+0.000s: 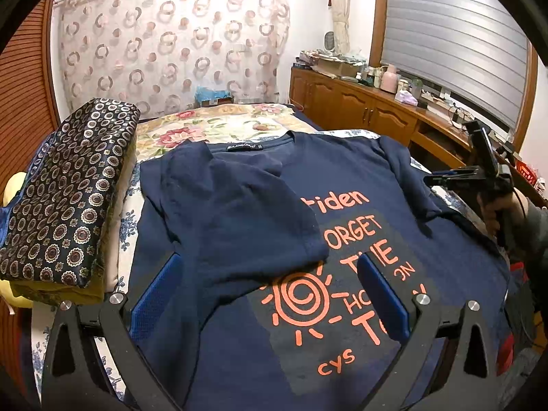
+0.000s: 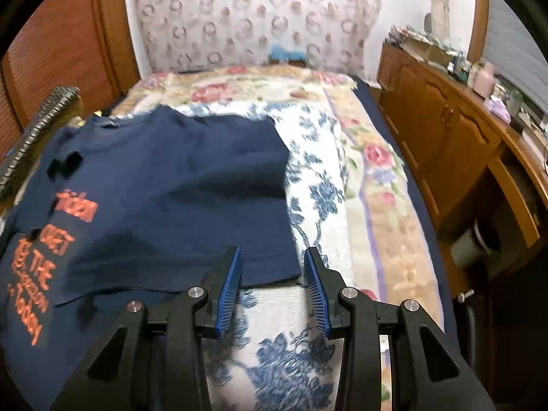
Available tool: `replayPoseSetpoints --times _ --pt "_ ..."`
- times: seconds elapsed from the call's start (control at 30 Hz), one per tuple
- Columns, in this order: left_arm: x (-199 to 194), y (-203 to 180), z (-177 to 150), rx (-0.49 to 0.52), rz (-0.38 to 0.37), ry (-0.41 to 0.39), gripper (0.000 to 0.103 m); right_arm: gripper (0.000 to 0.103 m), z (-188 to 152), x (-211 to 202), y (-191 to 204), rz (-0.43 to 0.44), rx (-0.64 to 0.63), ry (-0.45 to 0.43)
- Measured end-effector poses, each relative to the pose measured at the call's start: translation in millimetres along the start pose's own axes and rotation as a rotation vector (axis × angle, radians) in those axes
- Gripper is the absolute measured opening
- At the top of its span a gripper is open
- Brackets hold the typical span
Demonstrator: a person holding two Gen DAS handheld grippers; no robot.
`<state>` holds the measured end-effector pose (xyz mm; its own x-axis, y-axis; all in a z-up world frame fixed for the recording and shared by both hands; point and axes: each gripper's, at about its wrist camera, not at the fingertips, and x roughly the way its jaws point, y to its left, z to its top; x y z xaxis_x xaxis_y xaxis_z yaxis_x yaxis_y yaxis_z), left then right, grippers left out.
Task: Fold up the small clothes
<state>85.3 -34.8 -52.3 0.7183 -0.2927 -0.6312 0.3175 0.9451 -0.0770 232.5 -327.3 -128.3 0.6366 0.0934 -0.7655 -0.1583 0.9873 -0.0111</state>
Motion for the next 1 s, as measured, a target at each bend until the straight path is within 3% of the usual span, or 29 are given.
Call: replayPoseSetpoints --times 0.1,0.17,0.23,0.4,0.73,0.77,0.9,1.0 --pt "0.5 1.3 -0.9 -0.005 0.001 0.002 0.102 0.037 5.0 -5.6 0.0 0.020 0.004 -0.009" --pt "1.2 2.3 -1.2 -0.007 0.000 0.004 0.102 0.025 7.9 -11.2 0.5 0.047 -0.008 -0.011" --pt "1.1 2.5 -1.1 -0.006 0.001 0.003 0.102 0.005 8.3 -11.5 1.8 0.076 -0.027 -0.004" --pt "-1.0 6.0 -1.7 -0.012 0.006 -0.003 0.102 0.005 25.8 -30.6 25.8 0.139 -0.062 -0.058" --pt "-8.8 20.7 -4.9 -0.037 0.024 -0.010 0.102 0.005 84.2 -62.6 116.2 0.266 -0.208 -0.145" --pt "-9.4 22.8 -5.1 -0.038 0.027 -0.011 0.102 0.005 86.7 -63.8 120.8 0.272 -0.211 -0.150" --pt "-10.6 29.0 -2.8 -0.048 0.033 -0.012 0.102 0.038 88.3 -59.7 122.8 0.262 -0.202 -0.130" --pt "-8.9 32.4 1.1 -0.049 0.036 -0.015 0.102 0.043 78.9 -53.8 111.7 0.219 -0.196 -0.113"
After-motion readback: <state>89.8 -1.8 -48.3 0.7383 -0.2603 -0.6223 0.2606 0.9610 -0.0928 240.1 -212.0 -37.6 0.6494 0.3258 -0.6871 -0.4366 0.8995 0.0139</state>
